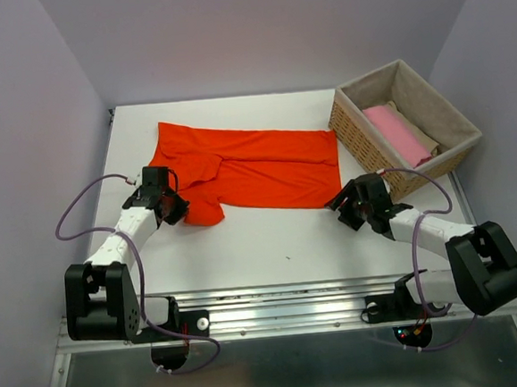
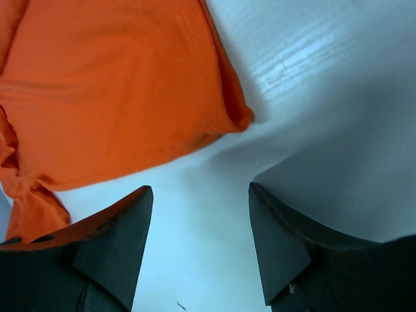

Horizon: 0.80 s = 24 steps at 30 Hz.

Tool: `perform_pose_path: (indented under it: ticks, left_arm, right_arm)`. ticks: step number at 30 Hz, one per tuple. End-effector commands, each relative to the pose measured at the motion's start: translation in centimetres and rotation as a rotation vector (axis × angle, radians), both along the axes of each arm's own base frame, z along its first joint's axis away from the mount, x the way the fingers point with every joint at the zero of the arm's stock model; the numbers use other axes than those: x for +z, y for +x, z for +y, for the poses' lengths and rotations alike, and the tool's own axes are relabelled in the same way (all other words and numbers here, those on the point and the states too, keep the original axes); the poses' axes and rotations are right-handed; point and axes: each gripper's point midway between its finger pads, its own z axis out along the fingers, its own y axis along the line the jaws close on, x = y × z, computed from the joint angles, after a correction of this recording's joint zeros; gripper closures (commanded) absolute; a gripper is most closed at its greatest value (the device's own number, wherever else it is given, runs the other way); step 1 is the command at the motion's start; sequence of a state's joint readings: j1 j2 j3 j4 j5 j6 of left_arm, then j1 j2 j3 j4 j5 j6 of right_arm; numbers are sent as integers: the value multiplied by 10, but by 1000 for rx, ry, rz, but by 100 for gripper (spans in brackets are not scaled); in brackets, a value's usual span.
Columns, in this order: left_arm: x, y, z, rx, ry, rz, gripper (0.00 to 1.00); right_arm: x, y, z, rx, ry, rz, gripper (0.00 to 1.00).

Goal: Roll the t-shirts
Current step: Fold the T-shirt at the center of the board.

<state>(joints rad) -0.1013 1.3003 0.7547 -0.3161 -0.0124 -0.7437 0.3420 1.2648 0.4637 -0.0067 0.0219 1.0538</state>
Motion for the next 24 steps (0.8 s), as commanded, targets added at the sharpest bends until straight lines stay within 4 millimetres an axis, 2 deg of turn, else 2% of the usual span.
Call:
perform_pose_path:
  ticks: [1, 5, 8, 10, 11, 12, 16, 20, 24]
  left_arm:
    - [14, 2, -2, -31, 5, -43, 100]
    - [21, 0, -2, -33, 4, -60, 100]
    - [28, -3, -7, -49, -23, -73, 100]
    - [30, -5, -7, -47, -25, -78, 100]
    - [34, -5, -7, -45, -26, -88, 100]
    - [37, -5, -7, -44, -27, -94, 100]
    - [47, -9, -9, -44, -45, -121, 100]
    - [55, -18, -11, -41, -65, -136, 100]
    - [53, -29, -12, -32, -85, -130, 100]
  right_arm:
    - [7, 31, -5, -121, 33, -76, 36]
    - [6, 43, -16, -225, 44, -131, 47]
    - [3, 51, -15, -233, 35, -125, 58]
    - [1, 53, -13, -232, 37, -116, 77]
    - [2, 53, -13, -235, 45, -116, 92]
    - [1, 51, -13, -246, 56, -111, 99]
    - [14, 40, -16, -261, 100, -159, 99]
    - [17, 29, -18, -230, 78, -151, 99]
    - [15, 17, -19, -202, 67, -135, 99]
